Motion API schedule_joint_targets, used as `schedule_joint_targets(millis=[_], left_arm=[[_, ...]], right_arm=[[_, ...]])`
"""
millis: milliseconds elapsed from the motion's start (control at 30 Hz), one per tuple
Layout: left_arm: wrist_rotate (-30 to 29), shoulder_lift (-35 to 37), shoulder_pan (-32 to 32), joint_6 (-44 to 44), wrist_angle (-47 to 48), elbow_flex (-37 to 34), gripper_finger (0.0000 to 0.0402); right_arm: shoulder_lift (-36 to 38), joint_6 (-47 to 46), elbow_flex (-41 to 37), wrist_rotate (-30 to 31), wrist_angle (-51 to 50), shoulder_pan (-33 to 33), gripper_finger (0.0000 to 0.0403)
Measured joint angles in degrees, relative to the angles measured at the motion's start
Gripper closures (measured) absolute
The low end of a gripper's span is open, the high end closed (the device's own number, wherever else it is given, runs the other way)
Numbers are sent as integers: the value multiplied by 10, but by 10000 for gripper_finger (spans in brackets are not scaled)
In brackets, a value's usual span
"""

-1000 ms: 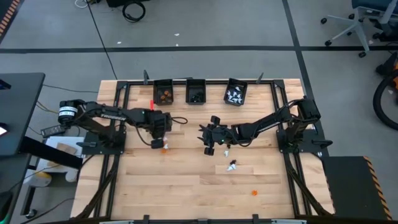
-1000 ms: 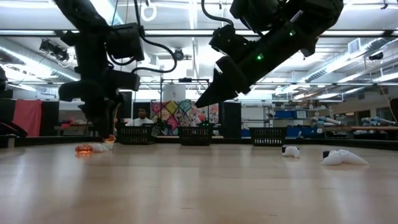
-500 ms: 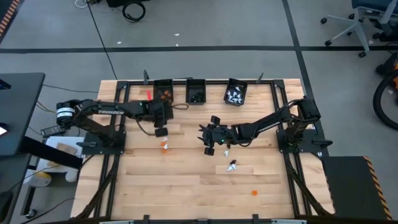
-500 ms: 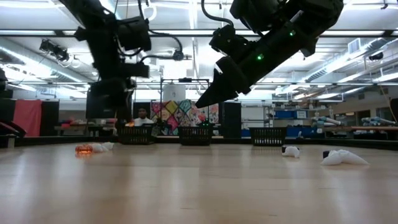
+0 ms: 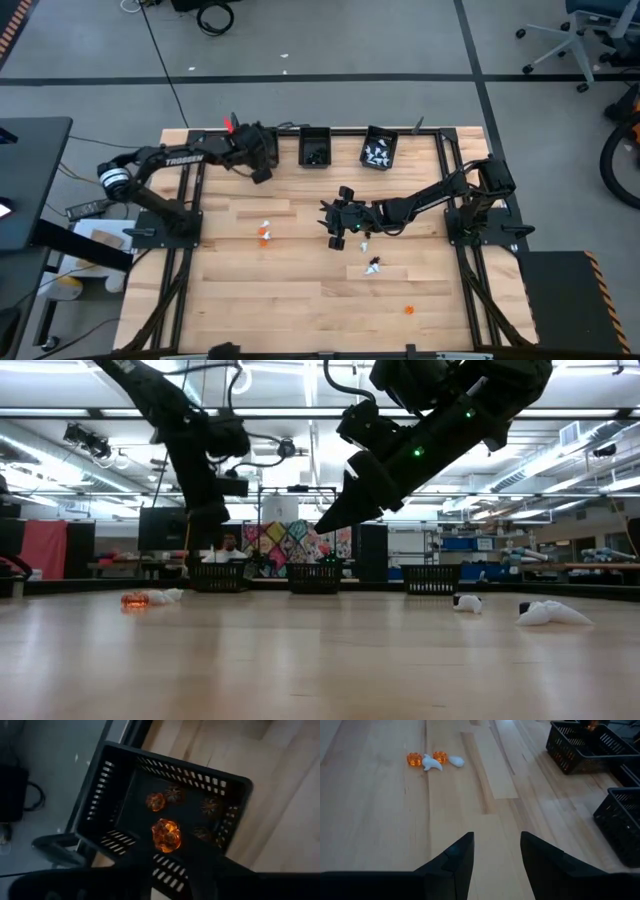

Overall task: Sort Halloween decoration
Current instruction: Put the orange pumpkin toy into the left black basket, then put the white ghost toy into the right black basket

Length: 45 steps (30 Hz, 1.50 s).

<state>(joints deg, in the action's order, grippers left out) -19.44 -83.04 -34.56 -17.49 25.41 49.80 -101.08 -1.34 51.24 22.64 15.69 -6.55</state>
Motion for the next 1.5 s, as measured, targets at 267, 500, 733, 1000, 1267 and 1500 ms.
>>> schedule_joint_targets(millis=[267,500,733,1000,1267,1500], left_arm=[[31,-7,-18,-6,-6,7,232],[77,68,81,-42,72,17,219],[127,97,227,99,137,-8,227],[142,95,319,314,68,-96,227],[98,87,356,361,23,-113,194],[18,57,406,364,-23,-115,178]], right_arm=[[0,0,0,0,0,0,237],[0,3,0,1,-4,2,237],[0,3,0,1,-7,2,236],[0,0,0,-1,-4,2,236],[0,0,0,-2,1,2,236],[0,-1,0,-2,1,2,236]])
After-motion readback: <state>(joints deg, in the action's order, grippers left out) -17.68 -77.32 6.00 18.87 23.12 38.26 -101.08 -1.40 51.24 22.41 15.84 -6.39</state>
